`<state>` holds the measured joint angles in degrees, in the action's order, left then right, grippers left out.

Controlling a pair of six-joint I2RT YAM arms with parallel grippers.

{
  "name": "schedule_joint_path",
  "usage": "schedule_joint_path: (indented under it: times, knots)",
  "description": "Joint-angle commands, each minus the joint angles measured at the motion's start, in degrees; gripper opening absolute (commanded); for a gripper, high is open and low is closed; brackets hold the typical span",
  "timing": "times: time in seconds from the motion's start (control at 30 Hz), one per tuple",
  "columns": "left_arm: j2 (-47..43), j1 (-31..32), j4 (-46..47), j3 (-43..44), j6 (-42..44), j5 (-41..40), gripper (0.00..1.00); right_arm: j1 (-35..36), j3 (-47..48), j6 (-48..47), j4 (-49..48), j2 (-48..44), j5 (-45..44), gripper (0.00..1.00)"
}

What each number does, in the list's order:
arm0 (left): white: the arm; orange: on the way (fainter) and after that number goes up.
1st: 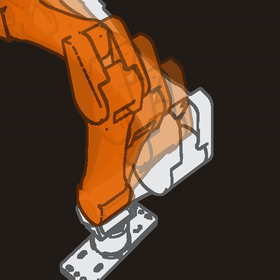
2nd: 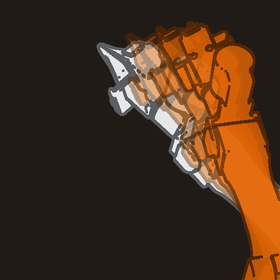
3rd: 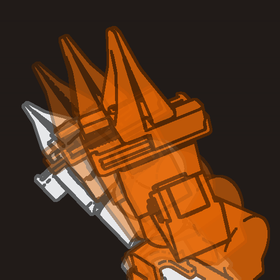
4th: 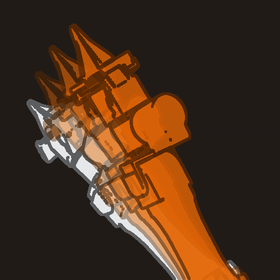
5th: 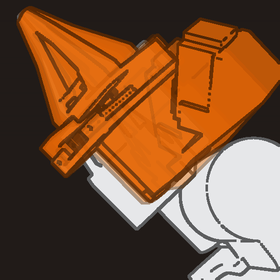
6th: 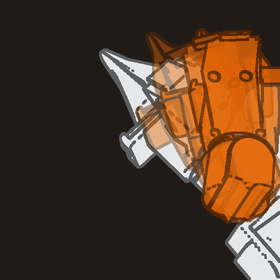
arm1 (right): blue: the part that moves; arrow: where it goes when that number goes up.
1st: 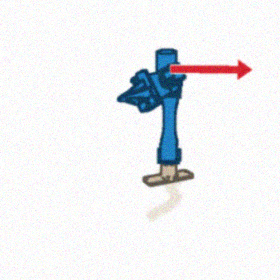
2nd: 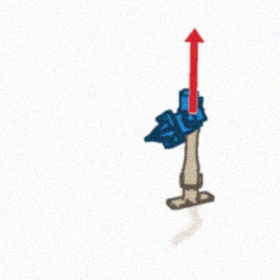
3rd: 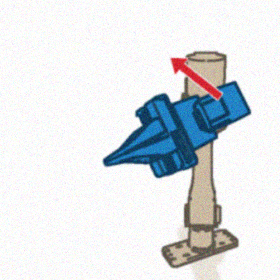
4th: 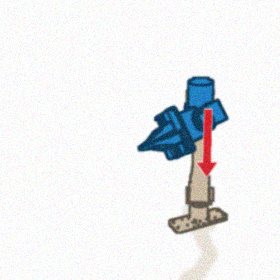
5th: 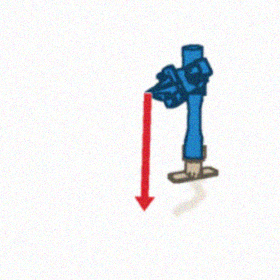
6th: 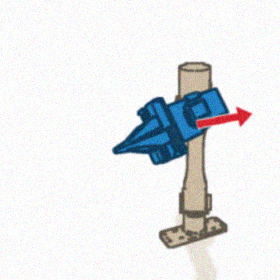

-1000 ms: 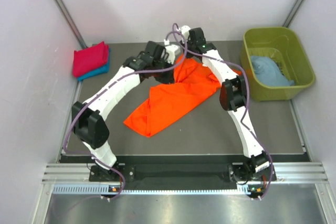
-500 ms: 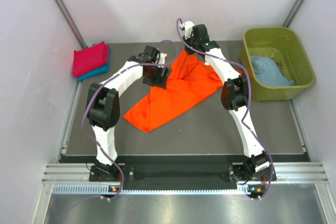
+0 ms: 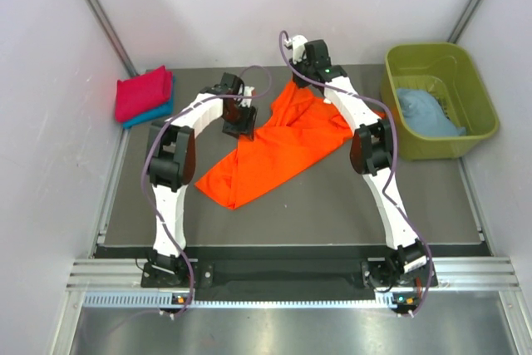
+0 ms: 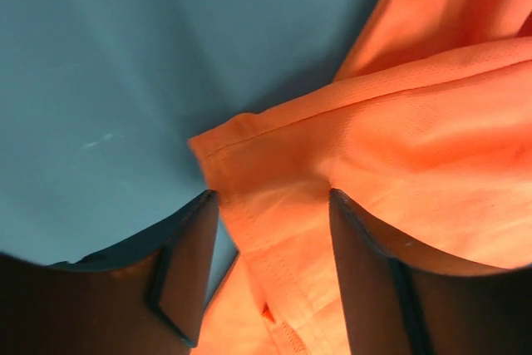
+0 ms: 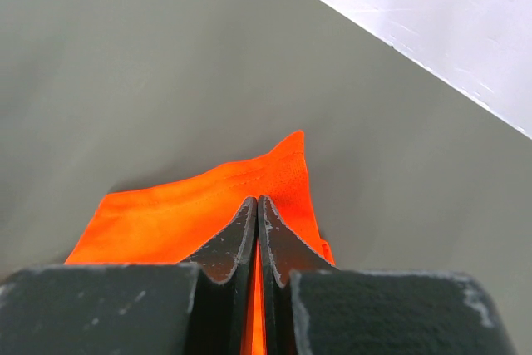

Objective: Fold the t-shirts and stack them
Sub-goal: Flatten the tshirt out

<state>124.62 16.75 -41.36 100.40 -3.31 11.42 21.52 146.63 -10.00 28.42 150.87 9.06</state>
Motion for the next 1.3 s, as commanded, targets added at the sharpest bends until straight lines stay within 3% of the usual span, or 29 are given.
schedule_joint_path:
  times: [0.0,0.07,0.17,0.3,0.53,0.7,0.8,0.9,1.07,1.27]
  knots:
    - [0.9,0.1,1.1,2.6,0.7,3.2,0.6,-0.2,-0.1,-0.3,-1.2,-2.7,-0.3,0.0]
    - [1.7,-0.1,1.1,2.9,0.6,4.1,0.56,-0.2,-0.1,-0.5,-1.1,-2.6,-0.5,0.0]
    - [1.7,-0.1,1.3,3.0,0.3,4.6,0.38,-0.2,-0.1,-0.6,-1.3,-2.7,-1.0,0.0]
    - [0.1,-0.3,1.4,2.6,-0.6,3.4,0.0,-0.1,-0.3,-0.8,-1.2,-2.7,-1.1,0.0]
    - [-10.4,-0.5,0.8,1.6,-1.8,2.1,0.0,0.1,-0.3,-1.2,-1.3,-2.6,-2.3,0.0]
    - [-18.9,1.8,-4.2,-1.0,-0.2,17.6,0.0,0.1,-0.4,-1.3,-1.4,-2.3,-2.6,0.0]
    - [-19.2,4.9,-12.2,-4.0,2.0,33.3,0.0,0.2,0.0,-1.3,-1.7,-1.7,-2.6,0.0]
    - [-20.0,5.6,-11.3,-9.8,0.1,36.8,0.0,0.5,0.2,-1.3,-1.8,-1.3,-2.8,0.0]
    - [-19.9,5.9,-12.8,-11.8,0.4,40.3,0.0,0.9,0.0,-1.1,-2.0,-2.0,-2.3,0.0]
    - [-23.3,11.7,-10.4,-23.3,-3.4,43.1,0.0,0.8,0.6,0.0,-2.6,-1.7,-1.8,0.0]
